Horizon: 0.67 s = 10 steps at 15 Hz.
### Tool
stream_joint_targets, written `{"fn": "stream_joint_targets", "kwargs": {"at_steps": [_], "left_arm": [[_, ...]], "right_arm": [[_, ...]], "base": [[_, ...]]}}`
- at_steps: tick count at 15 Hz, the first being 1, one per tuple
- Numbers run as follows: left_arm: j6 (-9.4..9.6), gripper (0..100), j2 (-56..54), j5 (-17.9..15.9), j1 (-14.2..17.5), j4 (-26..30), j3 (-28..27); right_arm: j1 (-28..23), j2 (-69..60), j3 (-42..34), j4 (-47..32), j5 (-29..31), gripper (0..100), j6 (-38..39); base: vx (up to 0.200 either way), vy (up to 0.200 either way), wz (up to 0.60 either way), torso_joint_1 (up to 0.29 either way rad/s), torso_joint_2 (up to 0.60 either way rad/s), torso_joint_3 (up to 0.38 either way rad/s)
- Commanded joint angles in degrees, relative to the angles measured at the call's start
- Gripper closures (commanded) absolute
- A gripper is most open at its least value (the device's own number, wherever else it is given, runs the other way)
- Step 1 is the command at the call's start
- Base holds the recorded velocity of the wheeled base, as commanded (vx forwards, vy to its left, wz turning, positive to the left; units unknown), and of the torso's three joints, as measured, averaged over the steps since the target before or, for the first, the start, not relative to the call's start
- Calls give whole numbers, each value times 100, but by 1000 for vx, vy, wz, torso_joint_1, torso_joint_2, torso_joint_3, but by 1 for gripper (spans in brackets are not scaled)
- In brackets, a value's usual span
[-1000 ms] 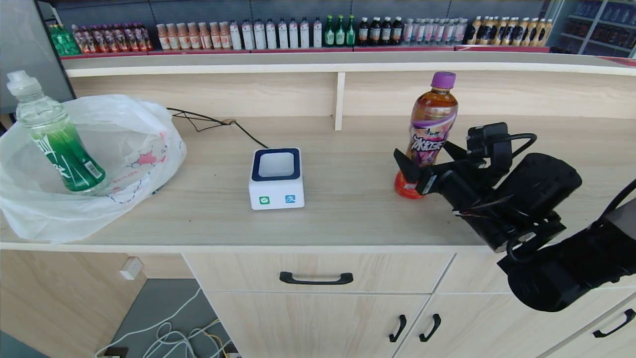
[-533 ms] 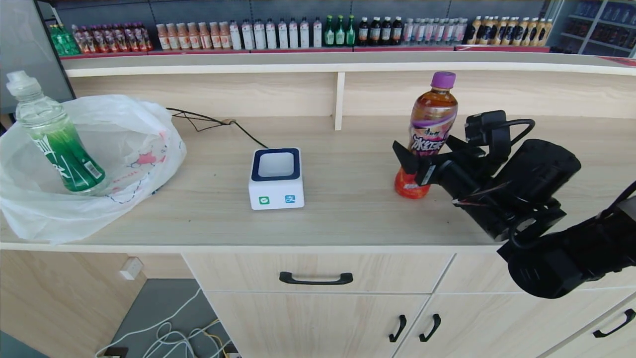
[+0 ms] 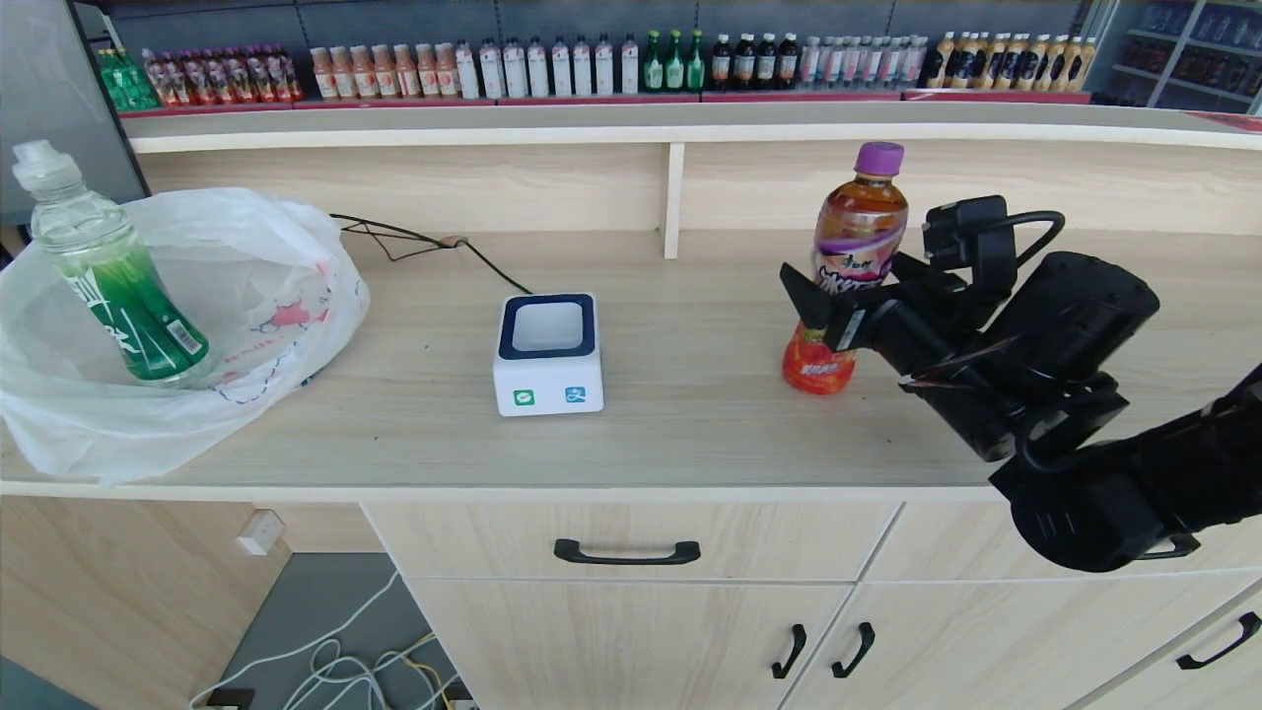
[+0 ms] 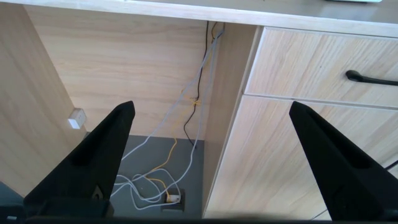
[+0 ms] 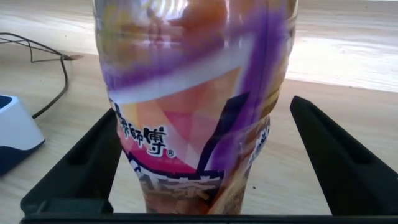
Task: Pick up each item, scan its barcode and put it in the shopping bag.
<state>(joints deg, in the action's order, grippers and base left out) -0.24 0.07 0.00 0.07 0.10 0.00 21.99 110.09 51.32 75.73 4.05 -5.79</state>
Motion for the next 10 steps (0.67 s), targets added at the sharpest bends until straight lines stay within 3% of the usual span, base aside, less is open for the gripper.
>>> {"fn": "stream_joint_targets", "kwargs": {"at_steps": [1,2,10], "left_arm": [[-2,0,1,0,1,-1,0],[-2,0,1,0,1,-1,0],[-2,0,1,0,1,-1,0]], "right_arm": [[7,-23,-8,3,0,0,-36],[16,-23,-8,3,0,100,-54],[51,-172,-114,-5,-36,100,-98]], "base": [[0,0,0,0,0,0],[0,0,0,0,0,0],[0,0,0,0,0,0]]}}
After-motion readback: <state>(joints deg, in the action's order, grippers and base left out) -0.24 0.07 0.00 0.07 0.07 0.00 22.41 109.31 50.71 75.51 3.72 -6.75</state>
